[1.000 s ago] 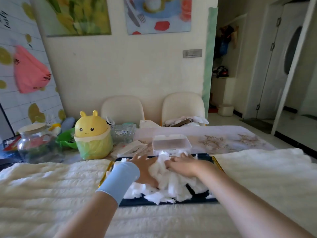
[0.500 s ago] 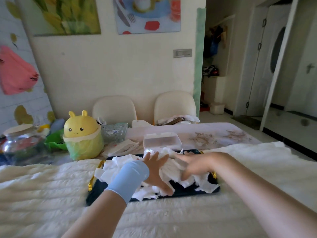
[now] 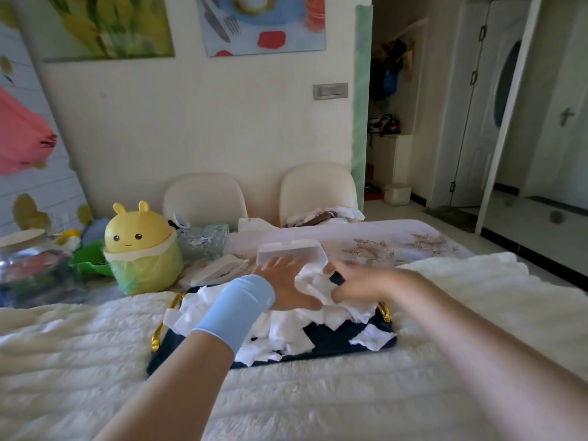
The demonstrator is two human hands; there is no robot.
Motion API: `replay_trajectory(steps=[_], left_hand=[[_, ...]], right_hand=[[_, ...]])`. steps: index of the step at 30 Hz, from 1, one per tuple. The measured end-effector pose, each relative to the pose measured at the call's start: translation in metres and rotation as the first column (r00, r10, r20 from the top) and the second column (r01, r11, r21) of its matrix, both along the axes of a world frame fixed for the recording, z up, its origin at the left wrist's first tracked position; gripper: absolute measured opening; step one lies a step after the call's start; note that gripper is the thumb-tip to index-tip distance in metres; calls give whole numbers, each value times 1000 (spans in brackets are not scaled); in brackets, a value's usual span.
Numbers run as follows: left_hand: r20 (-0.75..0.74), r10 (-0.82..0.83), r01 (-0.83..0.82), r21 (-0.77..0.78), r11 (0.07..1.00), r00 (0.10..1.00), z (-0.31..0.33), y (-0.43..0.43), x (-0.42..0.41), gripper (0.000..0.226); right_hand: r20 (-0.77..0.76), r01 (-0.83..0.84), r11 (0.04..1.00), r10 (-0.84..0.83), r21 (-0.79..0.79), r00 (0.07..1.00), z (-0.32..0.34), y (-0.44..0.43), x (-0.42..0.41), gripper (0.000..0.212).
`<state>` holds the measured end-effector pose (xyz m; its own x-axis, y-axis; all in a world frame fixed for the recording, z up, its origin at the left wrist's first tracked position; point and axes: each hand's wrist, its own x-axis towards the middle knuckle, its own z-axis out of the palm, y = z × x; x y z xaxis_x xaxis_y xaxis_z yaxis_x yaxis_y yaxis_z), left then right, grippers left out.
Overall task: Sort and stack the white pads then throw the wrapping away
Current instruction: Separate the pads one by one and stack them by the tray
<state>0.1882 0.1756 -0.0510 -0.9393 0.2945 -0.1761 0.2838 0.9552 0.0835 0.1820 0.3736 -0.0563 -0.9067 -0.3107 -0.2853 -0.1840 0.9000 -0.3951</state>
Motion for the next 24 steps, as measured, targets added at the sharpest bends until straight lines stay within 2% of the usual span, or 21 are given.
replay_trajectory(steps=[2,5,7,8,12,14,16,17,18,21,24], left_hand=[[3,-42,42,1,999,999,-3,15,0,96],[126,-64,81,-132,988,990,-18,40,7,93],[165,-63,92,-178,980,984,-25,46,9,91],[168,-59,86,-157,984,984,-25,47,10,90],[147,-61,53,58,997,987,-3,32,12,83],[42,-58,54,83,995,997,11,18,16,80],[-60,-34,34,10,999,998,20,-1,20,81],[-61,-2,-2,-50,999,998,21,-12,22,84],[-28,44,-47,-118,992,999,20,-22,23,89],[96,153,-124,-261,957,984,3,-45,31,109],[179,160,-115,-236,965,971,-17,-56,36,119]], right_hand=[[-27,-40,996,42,85,999,23,10,14,54],[92,-173,936,152,308,984,29,12,31,49],[135,-210,900,171,382,976,13,8,31,32],[125,-220,894,185,390,975,6,7,30,21],[77,-212,930,198,301,977,17,11,21,4],[-73,-127,972,144,195,987,32,12,14,6],[-314,-30,993,63,110,947,37,6,4,12],[-401,-1,996,38,92,915,33,3,0,17],[-433,8,996,32,89,901,26,1,-3,21],[-328,-25,994,58,105,943,1,-10,-5,41],[-424,1,998,27,66,905,-6,-30,-3,48]])
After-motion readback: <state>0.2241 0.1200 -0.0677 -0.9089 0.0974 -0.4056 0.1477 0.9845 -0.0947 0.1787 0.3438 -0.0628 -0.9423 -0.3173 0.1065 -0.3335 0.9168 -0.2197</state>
